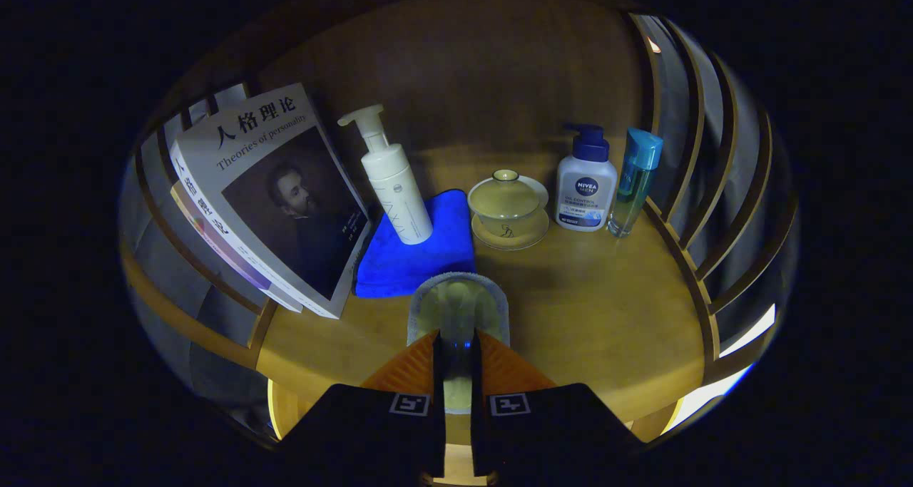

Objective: Pull open the drawer, take out the items inside it, and place them on the countertop above the cabinet.

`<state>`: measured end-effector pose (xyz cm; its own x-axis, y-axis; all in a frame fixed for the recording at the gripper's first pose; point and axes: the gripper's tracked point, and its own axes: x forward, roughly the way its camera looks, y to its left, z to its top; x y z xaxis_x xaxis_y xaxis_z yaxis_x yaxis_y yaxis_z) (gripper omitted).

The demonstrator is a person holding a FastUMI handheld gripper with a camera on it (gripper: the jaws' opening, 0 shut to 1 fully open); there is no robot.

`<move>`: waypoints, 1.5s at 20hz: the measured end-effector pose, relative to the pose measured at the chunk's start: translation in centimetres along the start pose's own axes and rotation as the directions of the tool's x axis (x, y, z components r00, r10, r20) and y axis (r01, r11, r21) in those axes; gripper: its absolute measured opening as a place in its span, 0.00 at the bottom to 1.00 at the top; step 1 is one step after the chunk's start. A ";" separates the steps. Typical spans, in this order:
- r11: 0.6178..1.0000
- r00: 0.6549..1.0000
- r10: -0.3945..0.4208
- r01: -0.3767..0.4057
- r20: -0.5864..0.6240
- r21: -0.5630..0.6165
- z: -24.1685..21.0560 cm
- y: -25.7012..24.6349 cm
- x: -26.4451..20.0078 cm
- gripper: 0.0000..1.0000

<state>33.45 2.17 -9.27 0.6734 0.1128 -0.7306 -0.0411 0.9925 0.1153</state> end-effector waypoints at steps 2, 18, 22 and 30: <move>1.000 1.000 -0.017 0.017 0.001 -0.002 0.0 -0.4 0.2 0.20; 0.969 0.955 0.050 0.025 0.293 -0.247 -1.1 4.2 -9.7 0.98; 0.967 0.933 0.133 -0.049 0.334 -0.249 -4.3 6.4 -14.7 0.98; 0.963 0.897 0.180 -0.078 0.404 -0.257 -12.3 9.1 -20.3 0.98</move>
<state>10.34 9.49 -1.66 0.8947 0.2610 -0.3625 -0.2821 0.9594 -0.0053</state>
